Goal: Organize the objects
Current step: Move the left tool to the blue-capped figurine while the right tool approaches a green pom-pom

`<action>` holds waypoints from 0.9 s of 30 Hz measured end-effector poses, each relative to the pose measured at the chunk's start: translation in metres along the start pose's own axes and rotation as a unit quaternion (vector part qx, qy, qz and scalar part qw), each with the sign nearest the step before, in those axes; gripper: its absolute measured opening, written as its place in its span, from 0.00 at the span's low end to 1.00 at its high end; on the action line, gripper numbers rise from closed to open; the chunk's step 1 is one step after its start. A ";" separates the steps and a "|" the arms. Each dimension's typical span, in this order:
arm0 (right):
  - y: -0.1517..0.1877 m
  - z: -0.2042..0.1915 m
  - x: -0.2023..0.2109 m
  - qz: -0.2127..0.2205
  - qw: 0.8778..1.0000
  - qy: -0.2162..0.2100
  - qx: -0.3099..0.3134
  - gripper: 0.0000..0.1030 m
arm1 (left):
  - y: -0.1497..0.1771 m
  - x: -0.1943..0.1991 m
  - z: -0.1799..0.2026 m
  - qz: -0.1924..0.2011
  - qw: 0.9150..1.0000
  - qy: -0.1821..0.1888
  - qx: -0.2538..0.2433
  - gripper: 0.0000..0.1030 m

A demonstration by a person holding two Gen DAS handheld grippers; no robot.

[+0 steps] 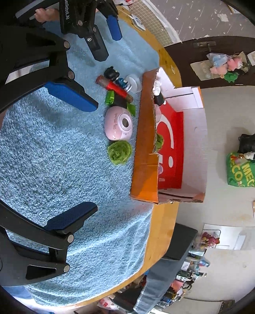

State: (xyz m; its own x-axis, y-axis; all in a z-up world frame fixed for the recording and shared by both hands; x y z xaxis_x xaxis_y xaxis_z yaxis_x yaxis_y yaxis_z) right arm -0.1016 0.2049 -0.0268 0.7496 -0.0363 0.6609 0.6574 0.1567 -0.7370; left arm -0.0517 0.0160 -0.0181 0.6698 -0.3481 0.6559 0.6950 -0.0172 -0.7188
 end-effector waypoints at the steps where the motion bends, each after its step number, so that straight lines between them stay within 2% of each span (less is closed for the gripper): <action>1: 0.000 0.001 -0.002 -0.003 1.000 0.000 0.002 0.91 | -0.001 -0.003 -0.001 -0.003 1.000 0.000 0.000 0.94; 9: -0.006 0.012 -0.028 -0.036 0.999 0.000 0.018 0.91 | -0.009 -0.022 -0.006 -0.030 1.000 -0.005 -0.008 0.92; 13: -0.009 0.016 -0.040 -0.051 0.998 -0.009 0.034 0.91 | -0.012 -0.030 -0.007 -0.046 0.999 -0.005 -0.014 0.87; 18: -0.015 0.014 -0.049 -0.056 0.996 -0.012 0.069 0.91 | -0.017 -0.036 -0.006 -0.056 0.998 0.006 -0.021 0.85; 27: -0.026 0.008 -0.058 -0.050 0.991 -0.021 0.120 0.90 | -0.022 -0.040 0.000 -0.076 0.996 0.037 -0.034 0.76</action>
State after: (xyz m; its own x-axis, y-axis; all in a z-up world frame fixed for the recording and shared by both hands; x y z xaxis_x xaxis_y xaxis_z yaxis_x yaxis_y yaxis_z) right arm -0.1626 0.2110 -0.0446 0.6751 -0.0233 0.7374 0.6871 0.3840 -0.6169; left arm -0.0937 0.0298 -0.0284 0.5350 -0.4051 0.7414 0.7663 -0.1368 -0.6277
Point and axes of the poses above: each gripper's, at about its wrist camera, not at the fingertips, and x roughly against the way its jaws point, z to its right, y to its underside, the point moved 6 cm from there along -x, roughly the way its jaws point, and after that the axes turned 11 degrees about y, right-handed, at the moved point
